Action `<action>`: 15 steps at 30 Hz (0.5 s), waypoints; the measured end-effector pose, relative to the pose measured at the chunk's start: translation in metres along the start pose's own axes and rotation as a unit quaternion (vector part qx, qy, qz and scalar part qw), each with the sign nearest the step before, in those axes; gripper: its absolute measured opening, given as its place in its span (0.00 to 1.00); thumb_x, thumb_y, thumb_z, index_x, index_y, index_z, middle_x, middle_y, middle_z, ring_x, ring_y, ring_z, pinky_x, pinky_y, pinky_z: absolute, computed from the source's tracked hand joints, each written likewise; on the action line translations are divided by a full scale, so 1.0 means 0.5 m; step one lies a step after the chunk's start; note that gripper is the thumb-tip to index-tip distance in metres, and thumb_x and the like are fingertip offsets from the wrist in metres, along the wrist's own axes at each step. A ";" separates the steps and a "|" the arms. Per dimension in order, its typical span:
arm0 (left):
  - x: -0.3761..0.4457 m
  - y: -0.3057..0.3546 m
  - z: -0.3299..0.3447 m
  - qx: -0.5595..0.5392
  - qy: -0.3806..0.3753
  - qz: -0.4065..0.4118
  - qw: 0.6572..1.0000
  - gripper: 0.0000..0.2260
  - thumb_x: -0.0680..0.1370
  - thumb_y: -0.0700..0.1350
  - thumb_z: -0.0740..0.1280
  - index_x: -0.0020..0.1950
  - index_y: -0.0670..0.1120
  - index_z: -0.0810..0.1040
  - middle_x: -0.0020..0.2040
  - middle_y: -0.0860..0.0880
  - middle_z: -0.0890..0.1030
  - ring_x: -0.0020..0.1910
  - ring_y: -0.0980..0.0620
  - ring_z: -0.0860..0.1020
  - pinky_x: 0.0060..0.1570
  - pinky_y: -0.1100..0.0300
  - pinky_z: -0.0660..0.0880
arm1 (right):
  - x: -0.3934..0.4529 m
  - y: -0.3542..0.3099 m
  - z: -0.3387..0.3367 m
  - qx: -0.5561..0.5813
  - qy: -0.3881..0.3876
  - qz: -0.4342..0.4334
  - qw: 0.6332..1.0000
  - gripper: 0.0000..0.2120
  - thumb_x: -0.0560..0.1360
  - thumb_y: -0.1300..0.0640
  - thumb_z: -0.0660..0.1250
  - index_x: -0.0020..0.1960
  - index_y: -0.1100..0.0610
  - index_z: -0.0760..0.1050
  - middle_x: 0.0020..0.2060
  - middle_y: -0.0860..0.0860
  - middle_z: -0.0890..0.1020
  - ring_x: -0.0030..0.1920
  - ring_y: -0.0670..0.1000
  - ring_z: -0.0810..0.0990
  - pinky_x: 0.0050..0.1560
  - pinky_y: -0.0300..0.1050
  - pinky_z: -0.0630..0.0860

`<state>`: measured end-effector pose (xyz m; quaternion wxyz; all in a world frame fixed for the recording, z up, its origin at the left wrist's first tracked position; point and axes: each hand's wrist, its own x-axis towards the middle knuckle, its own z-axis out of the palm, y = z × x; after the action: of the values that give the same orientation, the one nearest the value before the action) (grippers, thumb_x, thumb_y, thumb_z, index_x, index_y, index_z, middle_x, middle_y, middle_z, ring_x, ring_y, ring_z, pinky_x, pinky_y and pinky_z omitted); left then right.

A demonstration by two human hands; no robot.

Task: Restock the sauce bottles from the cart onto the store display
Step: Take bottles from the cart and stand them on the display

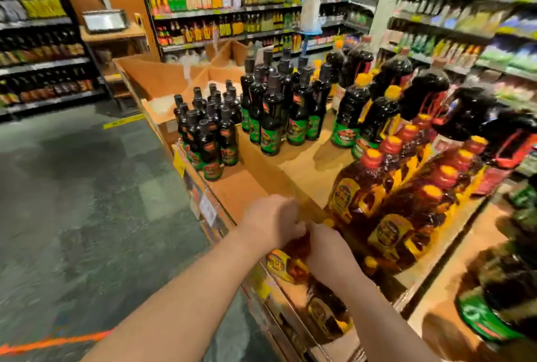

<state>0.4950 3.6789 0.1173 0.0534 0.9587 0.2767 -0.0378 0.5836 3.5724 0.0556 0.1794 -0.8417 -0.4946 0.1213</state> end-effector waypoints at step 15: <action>0.105 0.051 0.154 0.013 -0.128 0.108 0.986 0.14 0.79 0.48 0.64 0.58 0.40 0.69 0.46 0.40 0.78 0.44 0.38 0.78 0.35 0.50 0.73 | 0.014 0.106 0.065 -0.067 -0.114 0.052 0.990 0.09 0.78 0.53 0.62 0.56 0.54 0.73 0.53 0.51 0.79 0.54 0.52 0.77 0.51 0.42 0.71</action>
<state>0.5498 3.6759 0.0379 0.0797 0.9710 0.1617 -0.1574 0.6164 3.5610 0.0037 0.0586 -0.8570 -0.4748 0.1918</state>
